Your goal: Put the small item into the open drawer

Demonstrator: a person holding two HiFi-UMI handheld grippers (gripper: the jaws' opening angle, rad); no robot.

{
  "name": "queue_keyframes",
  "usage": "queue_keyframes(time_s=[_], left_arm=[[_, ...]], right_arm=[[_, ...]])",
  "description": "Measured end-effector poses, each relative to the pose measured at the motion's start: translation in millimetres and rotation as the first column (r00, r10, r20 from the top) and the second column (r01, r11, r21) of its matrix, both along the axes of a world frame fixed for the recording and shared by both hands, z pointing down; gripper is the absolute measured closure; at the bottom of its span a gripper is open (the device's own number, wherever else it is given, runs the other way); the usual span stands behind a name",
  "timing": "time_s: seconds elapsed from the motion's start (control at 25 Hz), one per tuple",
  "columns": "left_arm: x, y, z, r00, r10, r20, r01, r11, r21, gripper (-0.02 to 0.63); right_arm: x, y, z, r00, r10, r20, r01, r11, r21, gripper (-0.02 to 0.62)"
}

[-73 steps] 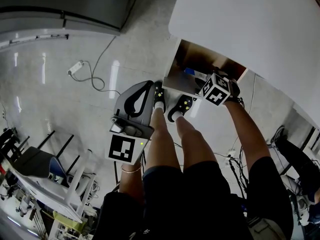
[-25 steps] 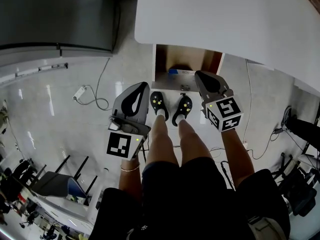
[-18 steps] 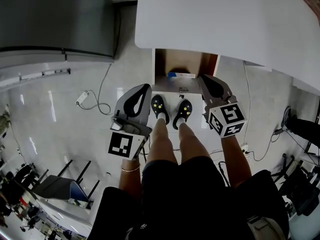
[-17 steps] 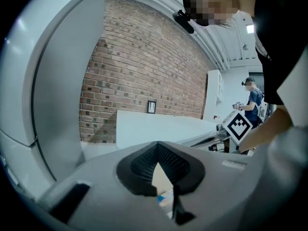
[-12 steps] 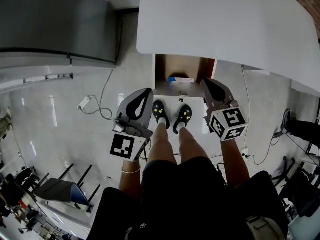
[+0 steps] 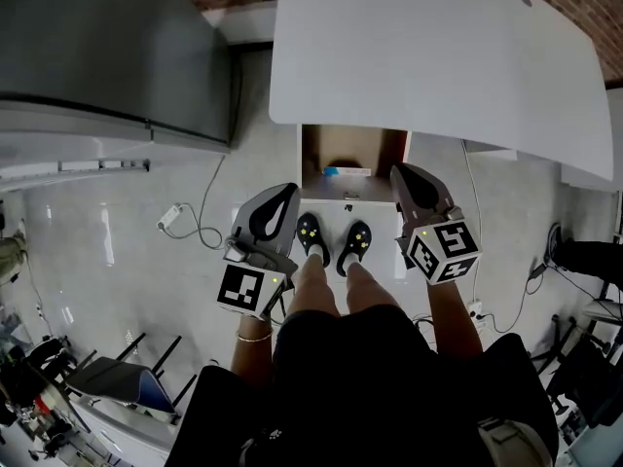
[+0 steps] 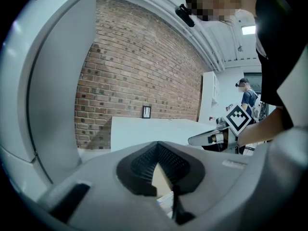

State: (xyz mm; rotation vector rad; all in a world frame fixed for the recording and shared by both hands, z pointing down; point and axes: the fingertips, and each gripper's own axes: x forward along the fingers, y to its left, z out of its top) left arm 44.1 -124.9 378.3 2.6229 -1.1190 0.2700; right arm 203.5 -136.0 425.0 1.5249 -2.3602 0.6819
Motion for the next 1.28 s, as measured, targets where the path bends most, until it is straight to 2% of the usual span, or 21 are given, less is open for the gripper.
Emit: queue_keyframes(time_s=[0.88,1.28], left_arm=[[0,16,-61,1.0,-0.009,-0.006,0.009,0.997,0.07,0.612],[-6,21,-86,1.0,-0.005,0.007,0.004,0.992,0.127,0.612]], right_arm=[[-12,23,-79,0.998,-0.043,0.051,0.038,0.995,0.095,0.584],[-18,26,-109,0.996,-0.061,0.059,0.052,0.988,0.145,0.584]])
